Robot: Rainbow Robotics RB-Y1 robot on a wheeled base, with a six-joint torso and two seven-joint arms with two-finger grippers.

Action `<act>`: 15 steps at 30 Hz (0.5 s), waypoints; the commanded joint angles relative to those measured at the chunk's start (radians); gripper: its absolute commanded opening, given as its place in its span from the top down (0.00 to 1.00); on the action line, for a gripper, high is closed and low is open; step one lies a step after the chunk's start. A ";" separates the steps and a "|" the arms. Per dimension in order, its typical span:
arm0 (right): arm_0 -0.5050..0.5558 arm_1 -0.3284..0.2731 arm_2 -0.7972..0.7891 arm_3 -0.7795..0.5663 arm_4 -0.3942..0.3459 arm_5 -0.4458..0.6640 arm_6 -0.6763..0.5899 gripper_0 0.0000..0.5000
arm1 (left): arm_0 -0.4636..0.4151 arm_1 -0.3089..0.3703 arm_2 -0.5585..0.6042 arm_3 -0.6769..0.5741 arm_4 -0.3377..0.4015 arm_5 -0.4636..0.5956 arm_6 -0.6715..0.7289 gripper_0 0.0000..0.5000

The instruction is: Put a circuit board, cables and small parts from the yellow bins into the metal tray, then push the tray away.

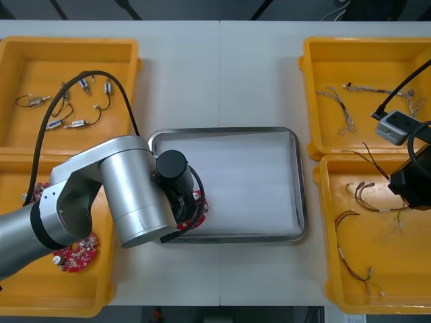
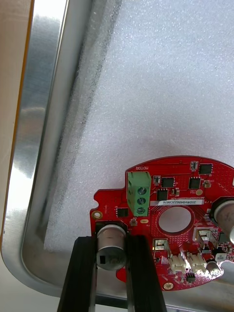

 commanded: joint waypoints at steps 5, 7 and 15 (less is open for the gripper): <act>-0.027 -0.037 0.009 -0.024 -0.008 -0.006 0.003 1.00 | -0.033 -0.004 -0.014 -0.009 -0.026 -0.008 0.054 0.38; -0.027 -0.037 0.009 -0.024 -0.008 -0.006 0.003 1.00 | -0.035 -0.002 -0.014 -0.009 -0.029 -0.008 0.056 0.35; -0.027 -0.037 0.009 -0.024 -0.008 -0.006 0.003 1.00 | -0.064 0.024 -0.014 -0.038 -0.031 0.010 0.054 0.17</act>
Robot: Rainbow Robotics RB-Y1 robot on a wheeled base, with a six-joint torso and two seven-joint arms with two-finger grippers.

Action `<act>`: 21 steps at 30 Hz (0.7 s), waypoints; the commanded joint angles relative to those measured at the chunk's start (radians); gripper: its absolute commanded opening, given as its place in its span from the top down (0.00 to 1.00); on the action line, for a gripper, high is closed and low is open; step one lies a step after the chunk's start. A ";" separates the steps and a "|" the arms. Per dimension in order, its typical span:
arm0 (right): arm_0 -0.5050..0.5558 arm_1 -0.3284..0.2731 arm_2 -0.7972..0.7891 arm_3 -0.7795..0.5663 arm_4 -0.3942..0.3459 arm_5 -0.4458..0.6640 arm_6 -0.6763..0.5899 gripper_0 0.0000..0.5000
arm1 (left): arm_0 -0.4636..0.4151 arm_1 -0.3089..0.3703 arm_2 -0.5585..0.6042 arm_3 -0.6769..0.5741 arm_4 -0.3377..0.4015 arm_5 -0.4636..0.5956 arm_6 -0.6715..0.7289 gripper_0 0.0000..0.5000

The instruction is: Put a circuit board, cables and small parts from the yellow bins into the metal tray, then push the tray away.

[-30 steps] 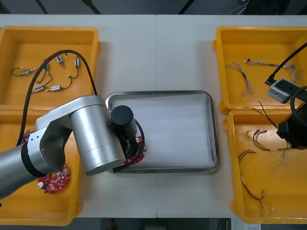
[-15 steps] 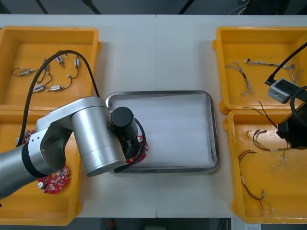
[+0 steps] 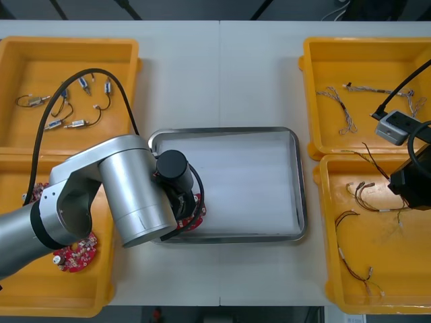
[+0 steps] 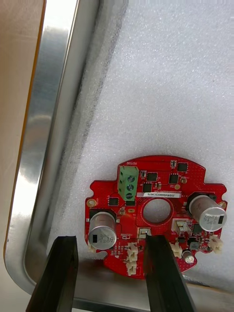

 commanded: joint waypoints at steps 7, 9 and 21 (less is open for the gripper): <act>-0.027 -0.037 0.009 -0.024 -0.008 -0.006 0.003 1.00 | -0.131 0.095 0.065 -0.098 0.150 0.046 0.050 0.09; -0.027 -0.037 0.009 -0.024 -0.008 -0.006 0.003 1.00 | -0.148 0.131 0.117 -0.121 0.222 0.061 0.042 0.09; -0.027 -0.037 0.009 -0.024 -0.008 -0.006 0.003 1.00 | -0.232 0.312 0.353 -0.139 0.540 0.112 -0.016 0.08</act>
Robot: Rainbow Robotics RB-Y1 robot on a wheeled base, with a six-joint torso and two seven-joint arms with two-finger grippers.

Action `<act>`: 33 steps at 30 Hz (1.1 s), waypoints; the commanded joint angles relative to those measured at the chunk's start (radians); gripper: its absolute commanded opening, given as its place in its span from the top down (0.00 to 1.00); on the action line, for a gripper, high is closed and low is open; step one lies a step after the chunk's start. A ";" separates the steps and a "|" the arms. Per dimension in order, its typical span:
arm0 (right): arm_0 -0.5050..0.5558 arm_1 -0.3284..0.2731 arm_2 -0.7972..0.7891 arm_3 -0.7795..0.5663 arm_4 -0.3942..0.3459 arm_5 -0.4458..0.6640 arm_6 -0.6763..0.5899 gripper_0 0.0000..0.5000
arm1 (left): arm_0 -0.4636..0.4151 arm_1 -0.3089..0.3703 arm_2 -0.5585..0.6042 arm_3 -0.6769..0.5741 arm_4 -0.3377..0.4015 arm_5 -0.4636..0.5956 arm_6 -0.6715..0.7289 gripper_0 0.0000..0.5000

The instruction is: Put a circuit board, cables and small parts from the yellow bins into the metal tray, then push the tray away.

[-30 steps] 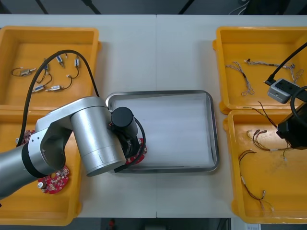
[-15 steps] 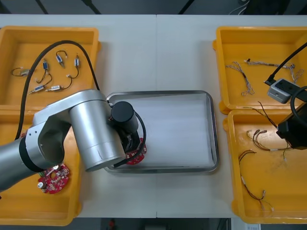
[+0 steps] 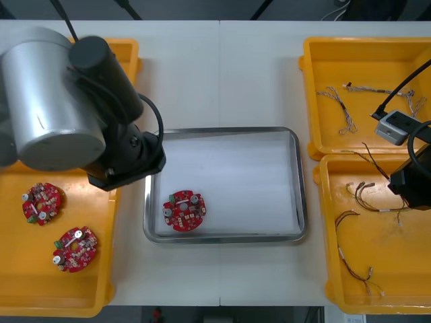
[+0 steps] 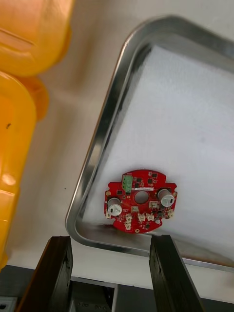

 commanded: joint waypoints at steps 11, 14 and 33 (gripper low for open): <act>-0.011 -0.040 0.020 0.005 0.010 -0.043 0.015 1.00 | -0.062 0.234 0.306 0.093 0.324 0.015 -0.156 0.04; -0.018 -0.040 0.031 0.000 0.007 -0.069 0.026 1.00 | -0.065 0.259 0.332 0.141 0.344 0.015 -0.159 0.04; -0.350 0.009 0.400 -0.023 0.029 -0.068 0.052 1.00 | -0.131 0.286 0.353 0.671 0.206 -0.140 -0.075 0.03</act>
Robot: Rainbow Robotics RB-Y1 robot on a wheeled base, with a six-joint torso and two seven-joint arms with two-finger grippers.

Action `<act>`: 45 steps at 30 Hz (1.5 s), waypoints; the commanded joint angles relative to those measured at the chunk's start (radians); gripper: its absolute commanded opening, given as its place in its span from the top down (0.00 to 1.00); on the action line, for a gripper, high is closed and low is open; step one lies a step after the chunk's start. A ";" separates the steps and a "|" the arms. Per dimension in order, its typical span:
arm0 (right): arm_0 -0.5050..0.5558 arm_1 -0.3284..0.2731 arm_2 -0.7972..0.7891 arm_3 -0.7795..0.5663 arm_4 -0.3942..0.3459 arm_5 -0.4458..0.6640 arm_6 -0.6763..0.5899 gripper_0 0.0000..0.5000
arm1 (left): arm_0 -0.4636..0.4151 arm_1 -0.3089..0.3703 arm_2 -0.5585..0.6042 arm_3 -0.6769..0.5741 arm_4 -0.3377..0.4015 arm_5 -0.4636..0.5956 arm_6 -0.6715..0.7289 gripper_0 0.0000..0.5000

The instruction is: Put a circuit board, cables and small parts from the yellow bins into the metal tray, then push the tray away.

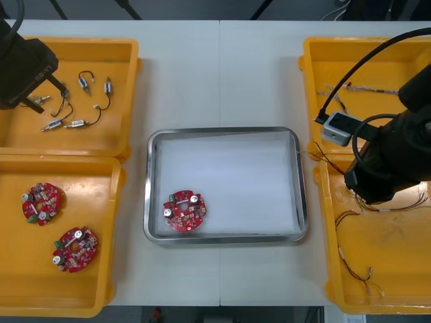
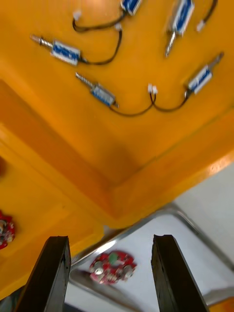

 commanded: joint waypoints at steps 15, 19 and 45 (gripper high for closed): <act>-0.374 0.193 0.404 0.046 0.027 0.030 0.120 1.00 | -0.064 0.045 -0.091 0.250 -0.208 -0.331 0.351 0.04; -0.382 0.237 0.438 0.086 0.036 0.029 0.180 1.00 | -0.073 0.038 -0.104 0.300 -0.226 -0.363 0.356 0.04; -0.330 0.343 0.666 0.287 0.268 -0.129 0.369 1.00 | -0.277 -0.182 -0.215 0.843 -0.389 -0.636 0.339 0.03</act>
